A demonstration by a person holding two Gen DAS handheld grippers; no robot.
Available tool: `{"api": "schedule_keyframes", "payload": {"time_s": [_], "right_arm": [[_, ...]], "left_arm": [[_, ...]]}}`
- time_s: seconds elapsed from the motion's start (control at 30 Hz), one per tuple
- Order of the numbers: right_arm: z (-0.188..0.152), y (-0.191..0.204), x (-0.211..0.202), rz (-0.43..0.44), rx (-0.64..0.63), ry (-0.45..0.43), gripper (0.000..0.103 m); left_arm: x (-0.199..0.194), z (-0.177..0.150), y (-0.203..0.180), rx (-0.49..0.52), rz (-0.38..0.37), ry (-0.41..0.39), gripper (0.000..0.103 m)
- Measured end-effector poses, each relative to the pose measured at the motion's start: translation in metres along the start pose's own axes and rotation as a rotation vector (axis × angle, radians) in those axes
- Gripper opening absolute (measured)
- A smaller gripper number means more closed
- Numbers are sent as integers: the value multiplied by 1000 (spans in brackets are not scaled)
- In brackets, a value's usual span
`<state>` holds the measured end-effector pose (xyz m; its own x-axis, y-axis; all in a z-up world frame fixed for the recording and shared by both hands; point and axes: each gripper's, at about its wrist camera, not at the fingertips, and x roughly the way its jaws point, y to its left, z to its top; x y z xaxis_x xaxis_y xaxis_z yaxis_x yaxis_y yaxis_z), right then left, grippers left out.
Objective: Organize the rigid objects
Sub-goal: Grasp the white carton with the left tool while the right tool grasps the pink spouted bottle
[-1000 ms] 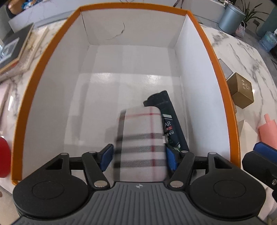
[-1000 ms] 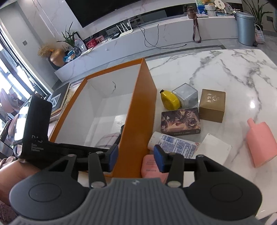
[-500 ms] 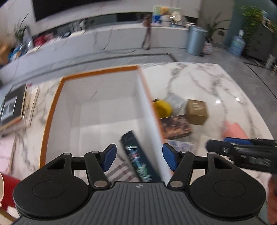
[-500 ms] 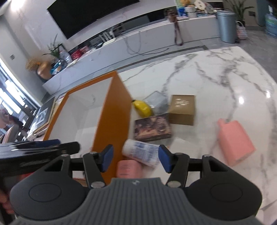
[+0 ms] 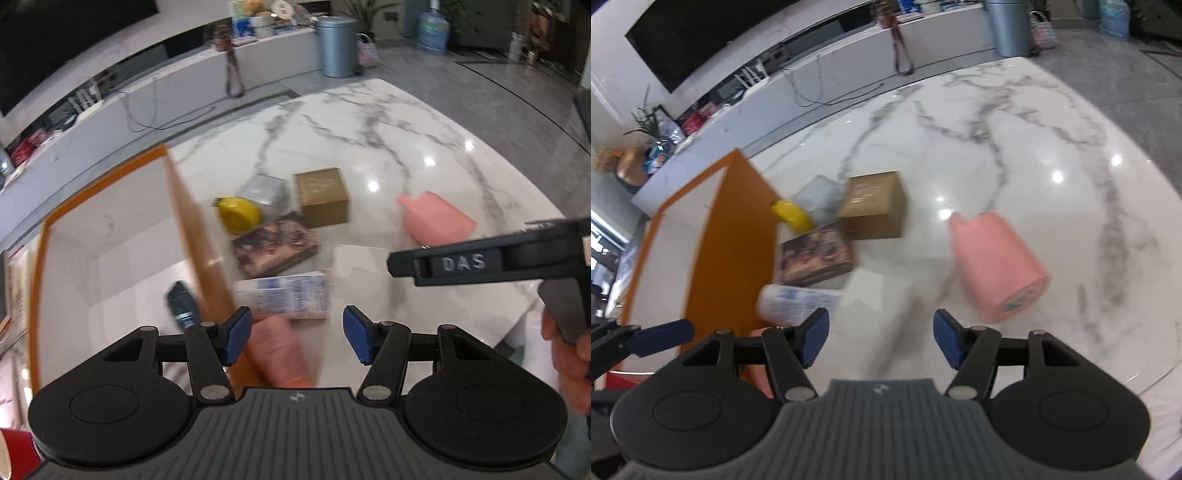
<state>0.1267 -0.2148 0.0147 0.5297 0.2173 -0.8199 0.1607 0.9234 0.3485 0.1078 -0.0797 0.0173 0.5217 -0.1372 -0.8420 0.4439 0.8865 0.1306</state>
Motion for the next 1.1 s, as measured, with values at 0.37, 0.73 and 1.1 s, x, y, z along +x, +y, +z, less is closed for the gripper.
{"api": "schedule_keyframes", "payload": {"time_s": [0.37, 0.73, 1.1], "right_arm": [[23, -33, 10, -142, -84, -94, 65], [30, -46, 46, -166, -130, -52, 66], [22, -52, 65, -179, -140, -14, 56]], "left_arm": [[59, 5, -37, 78, -28, 101, 78], [93, 3, -45, 104, -26, 181, 78], [106, 5, -44, 24, -30, 176, 75]]}}
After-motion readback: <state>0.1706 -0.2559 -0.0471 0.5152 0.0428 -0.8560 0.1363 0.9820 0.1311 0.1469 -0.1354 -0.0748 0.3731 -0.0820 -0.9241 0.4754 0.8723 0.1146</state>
